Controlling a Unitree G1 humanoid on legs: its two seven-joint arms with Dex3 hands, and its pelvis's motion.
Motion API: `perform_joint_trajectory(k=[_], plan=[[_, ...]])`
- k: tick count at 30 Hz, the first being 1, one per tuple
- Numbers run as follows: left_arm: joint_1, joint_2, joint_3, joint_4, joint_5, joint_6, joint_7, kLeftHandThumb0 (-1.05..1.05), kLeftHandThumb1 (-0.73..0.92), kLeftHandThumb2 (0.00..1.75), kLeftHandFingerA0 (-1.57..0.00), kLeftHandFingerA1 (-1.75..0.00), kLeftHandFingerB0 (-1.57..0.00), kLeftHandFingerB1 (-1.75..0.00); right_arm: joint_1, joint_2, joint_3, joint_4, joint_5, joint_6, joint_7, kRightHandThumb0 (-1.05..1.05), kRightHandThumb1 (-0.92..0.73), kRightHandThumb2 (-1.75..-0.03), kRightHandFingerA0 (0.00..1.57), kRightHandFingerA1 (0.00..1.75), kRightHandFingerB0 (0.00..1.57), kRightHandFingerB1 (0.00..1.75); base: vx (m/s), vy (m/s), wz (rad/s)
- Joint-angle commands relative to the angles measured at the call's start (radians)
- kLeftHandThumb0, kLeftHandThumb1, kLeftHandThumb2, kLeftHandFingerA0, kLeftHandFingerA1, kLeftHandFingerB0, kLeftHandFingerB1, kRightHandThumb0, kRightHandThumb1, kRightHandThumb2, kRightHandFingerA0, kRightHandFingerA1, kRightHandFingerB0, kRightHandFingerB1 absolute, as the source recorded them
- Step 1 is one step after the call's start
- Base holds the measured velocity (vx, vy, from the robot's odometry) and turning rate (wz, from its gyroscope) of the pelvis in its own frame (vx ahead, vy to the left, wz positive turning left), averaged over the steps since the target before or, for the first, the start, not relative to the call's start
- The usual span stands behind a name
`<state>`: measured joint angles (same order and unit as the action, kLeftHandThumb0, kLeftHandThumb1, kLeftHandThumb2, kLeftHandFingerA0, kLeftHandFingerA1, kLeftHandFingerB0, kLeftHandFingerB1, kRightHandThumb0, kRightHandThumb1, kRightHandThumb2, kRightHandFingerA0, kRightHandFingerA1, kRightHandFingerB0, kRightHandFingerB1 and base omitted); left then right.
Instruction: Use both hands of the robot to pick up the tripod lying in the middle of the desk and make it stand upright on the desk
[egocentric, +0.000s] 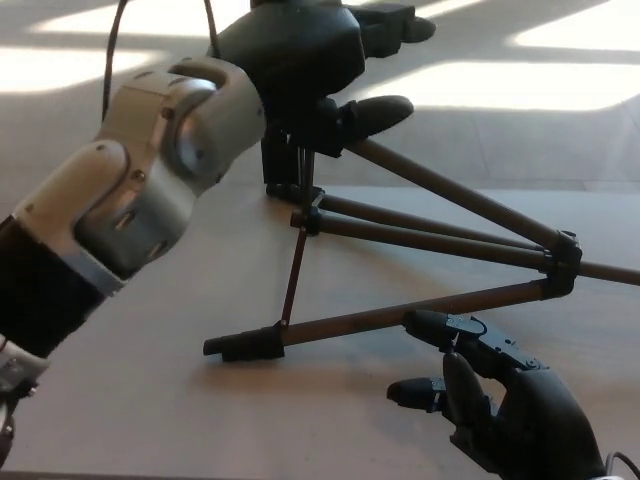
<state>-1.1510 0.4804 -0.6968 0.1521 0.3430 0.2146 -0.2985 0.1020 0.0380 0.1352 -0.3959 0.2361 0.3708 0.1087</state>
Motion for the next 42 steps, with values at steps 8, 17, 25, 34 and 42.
perform_joint_trajectory(k=[8, 17, 25, 34, 42], plan=[[-0.460, -0.134, -0.481, 0.468, 0.677, -0.152, 0.063, -0.85, 0.47, 0.92, -0.06, -0.12, -0.06, -0.21, 0.071, -0.037, 0.075, 0.057, -0.089, 0.084, -0.044, -0.76, -0.84, -0.65, 0.47, 1.13, 0.40, 0.66, 0.00, 0.000, 0.00], [-0.391, -0.155, -0.564, 0.589, 0.647, -0.124, 0.140, -0.85, 0.44, 0.95, -0.03, -0.14, -0.02, -0.16, 0.094, 0.011, 0.118, 0.051, -0.083, 0.101, -0.085, -0.78, -0.82, -0.65, 0.50, 1.05, 0.41, 0.63, 0.00, 0.000, 0.00], [-0.266, -0.262, -0.526, 0.693, 0.516, -0.037, 0.137, -0.86, 0.43, 0.96, 0.00, -0.18, 0.00, -0.18, 0.111, 0.026, 0.136, 0.036, -0.081, 0.106, -0.104, -0.81, -0.82, -0.65, 0.51, 1.09, 0.42, 0.66, 0.00, 0.000, 0.00], [-0.146, -0.439, -0.320, 0.754, 0.416, 0.018, 0.137, -0.87, 0.47, 0.95, -0.05, -0.19, -0.04, -0.17, 0.085, 0.029, 0.146, 0.069, -0.115, 0.074, -0.112, -0.77, -0.85, -0.65, 0.48, 1.09, 0.38, 0.63, 0.00, 0.000, 0.00], [-0.130, -0.479, -0.312, 0.776, 0.494, -0.005, 0.178, -0.86, 0.50, 0.96, -0.04, -0.29, -0.10, -0.25, 0.081, 0.053, 0.139, 0.064, -0.090, 0.103, -0.101, -0.69, -0.87, -0.67, 0.47, 1.14, 0.34, 0.63, 0.00, 0.000, 0.00]])
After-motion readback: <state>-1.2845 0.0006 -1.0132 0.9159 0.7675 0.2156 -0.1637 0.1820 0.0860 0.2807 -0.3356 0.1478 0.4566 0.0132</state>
